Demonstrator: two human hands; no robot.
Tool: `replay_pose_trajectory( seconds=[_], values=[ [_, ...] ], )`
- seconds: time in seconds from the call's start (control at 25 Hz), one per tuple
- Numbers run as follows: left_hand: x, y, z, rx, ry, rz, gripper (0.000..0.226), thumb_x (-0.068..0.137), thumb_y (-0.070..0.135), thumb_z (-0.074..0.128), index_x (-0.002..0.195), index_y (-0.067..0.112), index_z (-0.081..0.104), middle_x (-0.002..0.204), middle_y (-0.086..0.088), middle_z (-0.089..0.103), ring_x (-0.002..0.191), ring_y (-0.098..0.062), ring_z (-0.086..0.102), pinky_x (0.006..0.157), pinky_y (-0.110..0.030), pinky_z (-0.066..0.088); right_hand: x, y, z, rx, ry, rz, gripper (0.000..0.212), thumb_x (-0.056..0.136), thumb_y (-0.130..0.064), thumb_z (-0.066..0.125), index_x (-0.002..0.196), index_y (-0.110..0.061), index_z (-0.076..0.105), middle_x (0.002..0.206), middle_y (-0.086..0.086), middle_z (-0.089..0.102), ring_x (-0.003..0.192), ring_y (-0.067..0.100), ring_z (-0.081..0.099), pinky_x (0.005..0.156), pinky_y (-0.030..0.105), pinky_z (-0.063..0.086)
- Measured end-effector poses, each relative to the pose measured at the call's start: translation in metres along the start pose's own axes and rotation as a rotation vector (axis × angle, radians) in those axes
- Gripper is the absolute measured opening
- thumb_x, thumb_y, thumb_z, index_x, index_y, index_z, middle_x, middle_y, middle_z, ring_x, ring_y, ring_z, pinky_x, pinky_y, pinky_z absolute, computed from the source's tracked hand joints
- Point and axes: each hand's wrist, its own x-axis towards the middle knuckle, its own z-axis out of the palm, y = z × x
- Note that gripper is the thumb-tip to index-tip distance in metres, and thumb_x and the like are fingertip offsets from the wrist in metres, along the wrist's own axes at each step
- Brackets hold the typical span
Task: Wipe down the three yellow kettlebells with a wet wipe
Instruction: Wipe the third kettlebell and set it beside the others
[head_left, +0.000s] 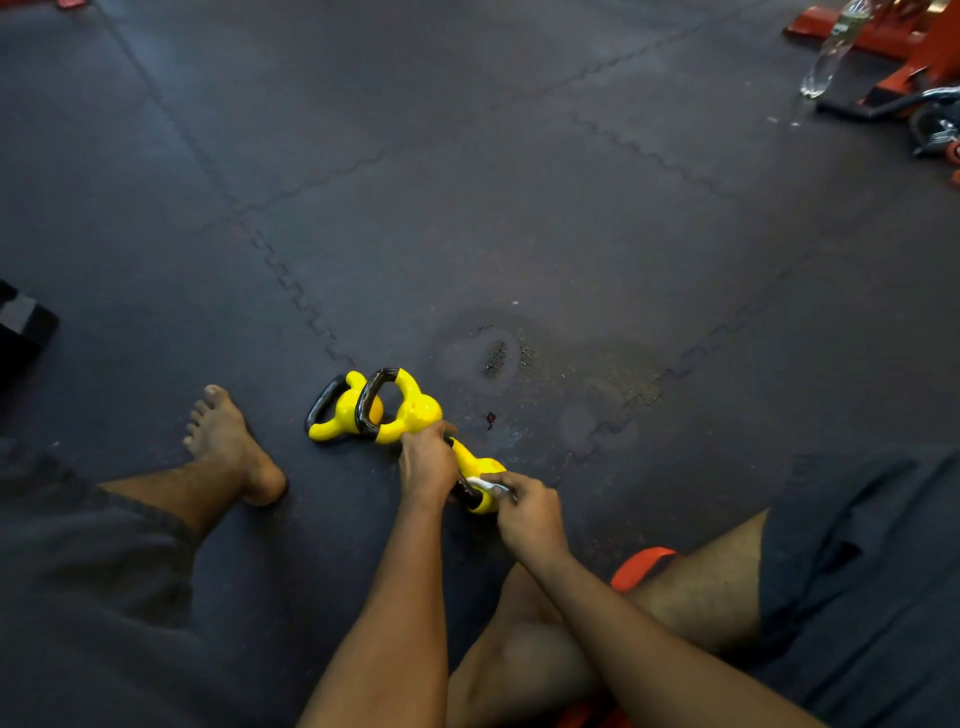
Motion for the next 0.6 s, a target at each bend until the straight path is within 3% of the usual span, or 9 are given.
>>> replay_pose_trajectory(
  seconds=[0.08, 0.16, 0.28, 0.4, 0.52, 0.6],
  values=[
    [-0.002, 0.008, -0.002, -0.052, -0.065, -0.008, 0.04, 0.082, -0.004, 0.04, 0.098, 0.013, 0.073, 0.102, -0.021, 0.066, 0.085, -0.035, 0.064, 0.067, -0.042, 0.057, 0.008, 0.003, -0.008, 0.022, 0.027, 0.045, 0.026, 0.089, -0.013, 0.059, 0.098, -0.029, 0.078, 0.079, -0.002, 0.072, 0.065, 0.01, 0.057, 0.055, 0.013, 0.039],
    [-0.003, 0.019, -0.001, -0.267, -0.172, -0.045, 0.037, 0.081, -0.009, 0.035, 0.087, 0.007, 0.068, 0.089, -0.023, 0.062, 0.071, -0.035, 0.065, 0.062, -0.049, 0.06, 0.019, 0.006, -0.019, 0.065, 0.04, 0.136, 0.025, 0.088, -0.014, 0.058, 0.096, -0.026, 0.078, 0.078, 0.0, 0.072, 0.071, 0.013, 0.062, 0.062, 0.019, 0.045],
    [-0.005, 0.028, 0.0, -0.472, -0.345, -0.024, 0.035, 0.087, -0.015, 0.035, 0.105, 0.0, 0.061, 0.106, -0.019, 0.051, 0.09, -0.03, 0.06, 0.081, -0.052, 0.058, 0.034, 0.009, -0.029, 0.158, 0.05, 0.271, 0.023, 0.088, -0.013, 0.058, 0.093, -0.023, 0.078, 0.073, 0.006, 0.073, 0.065, 0.02, 0.065, 0.063, 0.031, 0.052],
    [-0.001, 0.019, -0.002, -0.349, -0.409, 0.189, 0.03, 0.094, -0.003, 0.053, 0.124, 0.001, 0.059, 0.121, -0.021, 0.054, 0.103, -0.025, 0.059, 0.09, -0.046, 0.056, 0.041, 0.011, -0.032, 0.239, 0.096, 0.333, 0.023, 0.089, -0.011, 0.056, 0.091, -0.019, 0.078, 0.07, 0.005, 0.071, 0.052, 0.018, 0.061, 0.053, 0.025, 0.047],
    [0.001, 0.005, -0.005, -0.113, -0.3, 0.336, 0.025, 0.094, 0.015, 0.062, 0.119, 0.013, 0.065, 0.117, -0.013, 0.056, 0.105, -0.021, 0.058, 0.096, -0.034, 0.048, 0.042, 0.013, -0.031, 0.274, 0.168, 0.334, 0.02, 0.088, -0.014, 0.059, 0.091, -0.02, 0.078, 0.066, 0.005, 0.071, 0.05, 0.014, 0.06, 0.056, 0.025, 0.047],
    [0.0, -0.001, -0.003, -0.078, -0.216, 0.327, 0.023, 0.094, 0.023, 0.063, 0.116, 0.017, 0.066, 0.111, -0.011, 0.057, 0.106, -0.025, 0.057, 0.096, -0.033, 0.045, 0.042, 0.012, -0.031, 0.292, 0.228, 0.318, 0.016, 0.088, -0.019, 0.063, 0.093, -0.02, 0.078, 0.07, 0.004, 0.072, 0.062, 0.016, 0.065, 0.063, 0.028, 0.052]
  ],
)
